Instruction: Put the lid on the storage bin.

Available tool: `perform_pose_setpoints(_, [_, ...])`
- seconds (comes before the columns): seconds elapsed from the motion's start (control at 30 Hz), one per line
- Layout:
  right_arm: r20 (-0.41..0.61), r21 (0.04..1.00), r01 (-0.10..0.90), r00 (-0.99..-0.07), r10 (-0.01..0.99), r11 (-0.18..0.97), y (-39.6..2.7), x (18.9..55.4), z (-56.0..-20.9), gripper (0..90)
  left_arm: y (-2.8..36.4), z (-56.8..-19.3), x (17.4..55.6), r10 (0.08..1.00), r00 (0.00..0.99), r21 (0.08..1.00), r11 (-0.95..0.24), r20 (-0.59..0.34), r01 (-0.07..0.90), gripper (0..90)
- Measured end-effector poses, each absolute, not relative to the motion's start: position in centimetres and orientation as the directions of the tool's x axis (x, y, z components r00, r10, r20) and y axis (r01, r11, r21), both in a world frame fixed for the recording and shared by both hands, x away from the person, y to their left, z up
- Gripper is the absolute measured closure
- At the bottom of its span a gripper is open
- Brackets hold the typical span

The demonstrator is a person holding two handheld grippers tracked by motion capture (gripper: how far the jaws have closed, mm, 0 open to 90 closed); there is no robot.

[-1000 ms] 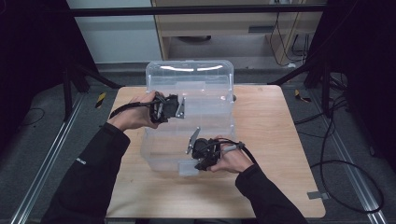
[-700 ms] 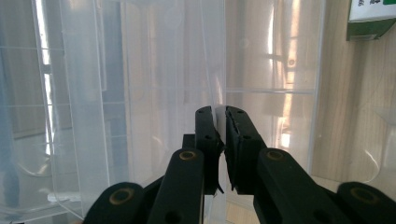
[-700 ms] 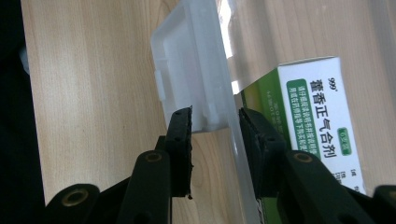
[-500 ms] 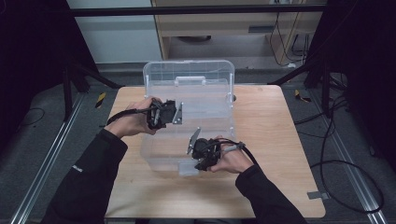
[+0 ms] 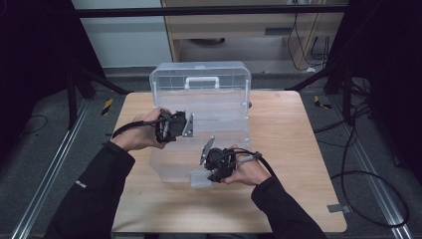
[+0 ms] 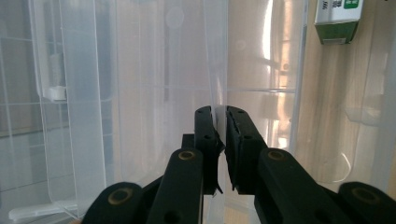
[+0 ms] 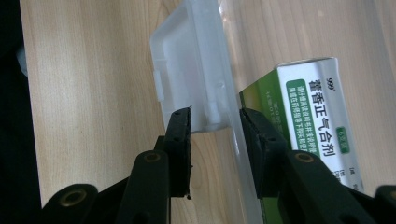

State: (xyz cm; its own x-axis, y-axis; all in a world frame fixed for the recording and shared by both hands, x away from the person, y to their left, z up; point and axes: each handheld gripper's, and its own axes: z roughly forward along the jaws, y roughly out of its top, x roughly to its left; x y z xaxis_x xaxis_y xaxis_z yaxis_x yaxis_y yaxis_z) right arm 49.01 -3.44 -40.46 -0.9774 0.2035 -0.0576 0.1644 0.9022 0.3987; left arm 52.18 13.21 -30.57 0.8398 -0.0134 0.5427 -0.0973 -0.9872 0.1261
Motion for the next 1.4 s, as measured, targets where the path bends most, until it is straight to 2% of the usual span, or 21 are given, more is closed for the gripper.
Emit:
perform_pose_setpoints(1.03, [-0.082,0.439,0.195,-0.964,0.255,0.877,-3.6,48.4,-40.5,62.2,13.4,-31.4,50.6,0.026,0.859,0.158,-0.985,0.511,-0.064,81.8])
perform_pose_setpoints(1.4, [-0.109,0.466,0.171,-0.963,0.248,0.868,-4.0,47.8,-39.6,58.6,13.6,-31.7,50.4,0.035,0.863,0.174,-0.983,0.503,-0.062,81.3])
